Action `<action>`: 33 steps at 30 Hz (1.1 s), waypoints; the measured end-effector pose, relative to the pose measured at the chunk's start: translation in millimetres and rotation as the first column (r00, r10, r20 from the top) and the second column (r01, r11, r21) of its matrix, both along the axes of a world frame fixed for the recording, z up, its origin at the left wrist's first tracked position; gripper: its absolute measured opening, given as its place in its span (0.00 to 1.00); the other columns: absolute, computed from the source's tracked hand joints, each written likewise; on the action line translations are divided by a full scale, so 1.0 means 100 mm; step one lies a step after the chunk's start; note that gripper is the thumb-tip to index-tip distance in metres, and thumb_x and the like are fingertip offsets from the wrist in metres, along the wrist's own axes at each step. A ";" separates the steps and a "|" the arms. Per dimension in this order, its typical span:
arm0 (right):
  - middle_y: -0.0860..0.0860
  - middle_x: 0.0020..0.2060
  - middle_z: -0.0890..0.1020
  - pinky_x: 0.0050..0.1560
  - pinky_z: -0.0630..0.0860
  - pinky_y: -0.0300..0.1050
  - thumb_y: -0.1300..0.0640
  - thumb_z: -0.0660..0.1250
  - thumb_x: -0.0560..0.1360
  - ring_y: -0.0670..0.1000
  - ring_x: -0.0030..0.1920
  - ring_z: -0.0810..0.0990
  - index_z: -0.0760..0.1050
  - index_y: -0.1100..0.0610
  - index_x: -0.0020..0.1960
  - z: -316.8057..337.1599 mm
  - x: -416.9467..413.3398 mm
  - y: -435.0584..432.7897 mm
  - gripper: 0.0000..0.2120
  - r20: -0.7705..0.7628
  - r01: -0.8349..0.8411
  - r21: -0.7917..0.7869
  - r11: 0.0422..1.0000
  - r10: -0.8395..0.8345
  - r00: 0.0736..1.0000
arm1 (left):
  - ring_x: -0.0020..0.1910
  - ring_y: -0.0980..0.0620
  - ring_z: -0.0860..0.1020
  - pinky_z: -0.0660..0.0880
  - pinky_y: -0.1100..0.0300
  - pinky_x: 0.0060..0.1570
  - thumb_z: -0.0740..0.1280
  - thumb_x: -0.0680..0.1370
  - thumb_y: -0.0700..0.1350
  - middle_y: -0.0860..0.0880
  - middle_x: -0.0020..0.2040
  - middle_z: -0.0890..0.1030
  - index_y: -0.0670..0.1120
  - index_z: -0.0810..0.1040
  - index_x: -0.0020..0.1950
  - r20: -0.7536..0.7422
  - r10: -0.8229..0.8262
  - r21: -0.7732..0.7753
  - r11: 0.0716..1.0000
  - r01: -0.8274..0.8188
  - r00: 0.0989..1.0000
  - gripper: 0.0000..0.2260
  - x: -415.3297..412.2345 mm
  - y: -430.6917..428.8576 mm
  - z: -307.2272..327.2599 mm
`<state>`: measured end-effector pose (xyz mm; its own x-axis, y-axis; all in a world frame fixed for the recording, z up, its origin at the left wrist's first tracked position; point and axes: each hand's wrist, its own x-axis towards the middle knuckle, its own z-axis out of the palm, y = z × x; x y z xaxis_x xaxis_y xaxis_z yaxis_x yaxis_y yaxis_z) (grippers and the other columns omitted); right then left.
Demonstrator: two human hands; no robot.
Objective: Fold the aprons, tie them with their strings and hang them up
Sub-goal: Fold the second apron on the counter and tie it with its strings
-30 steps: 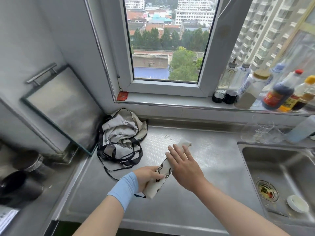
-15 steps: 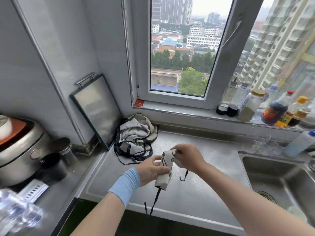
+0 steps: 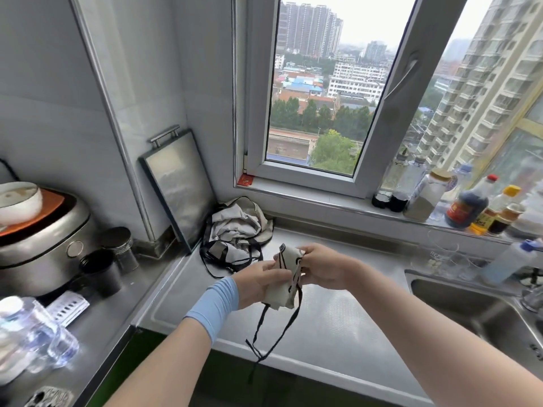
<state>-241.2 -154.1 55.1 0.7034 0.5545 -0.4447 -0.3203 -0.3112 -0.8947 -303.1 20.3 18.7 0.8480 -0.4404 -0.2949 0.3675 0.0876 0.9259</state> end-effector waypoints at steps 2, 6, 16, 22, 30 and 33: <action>0.67 0.56 0.78 0.61 0.75 0.58 0.74 0.54 0.75 0.63 0.56 0.78 0.73 0.69 0.62 0.07 -0.07 -0.05 0.17 -0.130 -0.015 0.213 0.977 0.043 0.991 | 0.45 0.40 0.80 0.79 0.46 0.48 0.71 0.75 0.49 0.38 0.50 0.79 0.38 0.73 0.62 0.022 0.035 -0.004 0.999 -0.035 0.999 0.21 0.03 0.04 -0.03; 0.66 0.59 0.78 0.69 0.68 0.59 0.57 0.57 0.77 0.62 0.58 0.76 0.72 0.71 0.63 0.10 -0.09 -0.04 0.22 -0.190 -0.030 0.282 0.959 0.086 0.978 | 0.54 0.37 0.81 0.78 0.44 0.56 0.75 0.70 0.53 0.40 0.56 0.82 0.44 0.72 0.66 0.056 0.153 0.082 0.984 -0.157 0.987 0.29 0.06 0.05 -0.08; 0.60 0.43 0.86 0.56 0.80 0.61 0.51 0.75 0.73 0.60 0.47 0.86 0.83 0.64 0.50 0.05 -0.13 0.03 0.16 0.201 0.326 0.011 0.945 -0.321 0.926 | 0.36 0.46 0.83 0.81 0.52 0.38 0.80 0.61 0.50 0.44 0.43 0.84 0.49 0.71 0.60 0.230 0.097 0.433 0.881 -0.191 0.968 0.31 0.12 -0.13 0.04; 0.61 0.53 0.84 0.48 0.80 0.54 0.34 0.62 0.76 0.61 0.49 0.83 0.80 0.62 0.60 -0.08 -0.27 0.04 0.32 -0.115 0.268 0.083 0.960 -0.258 0.959 | 0.37 0.48 0.82 0.78 0.57 0.32 0.81 0.63 0.47 0.45 0.46 0.82 0.50 0.68 0.63 0.288 0.148 0.468 0.840 -0.274 0.946 0.34 0.16 -0.09 0.16; 0.51 0.29 0.71 0.28 0.60 0.40 0.53 0.69 0.75 0.48 0.27 0.65 0.80 0.52 0.40 0.11 -0.22 -0.11 0.06 0.246 -0.021 -0.515 0.857 0.170 0.954 | 0.43 0.53 0.79 0.80 0.58 0.31 0.82 0.58 0.53 0.55 0.50 0.76 0.57 0.67 0.61 0.322 -0.036 0.775 0.584 -0.242 0.946 0.37 0.09 0.02 0.25; 0.52 0.42 0.83 0.41 0.75 0.48 0.55 0.63 0.78 0.52 0.41 0.79 0.80 0.50 0.43 0.26 -0.19 -0.05 0.09 0.497 0.012 -0.717 0.697 0.499 0.709 | 0.46 0.51 0.79 0.81 0.56 0.39 0.80 0.58 0.55 0.55 0.53 0.79 0.61 0.69 0.61 0.279 -0.213 0.882 0.442 -0.163 0.936 0.35 0.07 -0.09 0.27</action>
<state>-260.1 -158.6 81.3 0.8192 0.5087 -0.2648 0.3994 -0.8374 -0.3732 -296.5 11.5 46.0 0.9574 -0.1180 -0.2634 0.0419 -0.8461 0.5313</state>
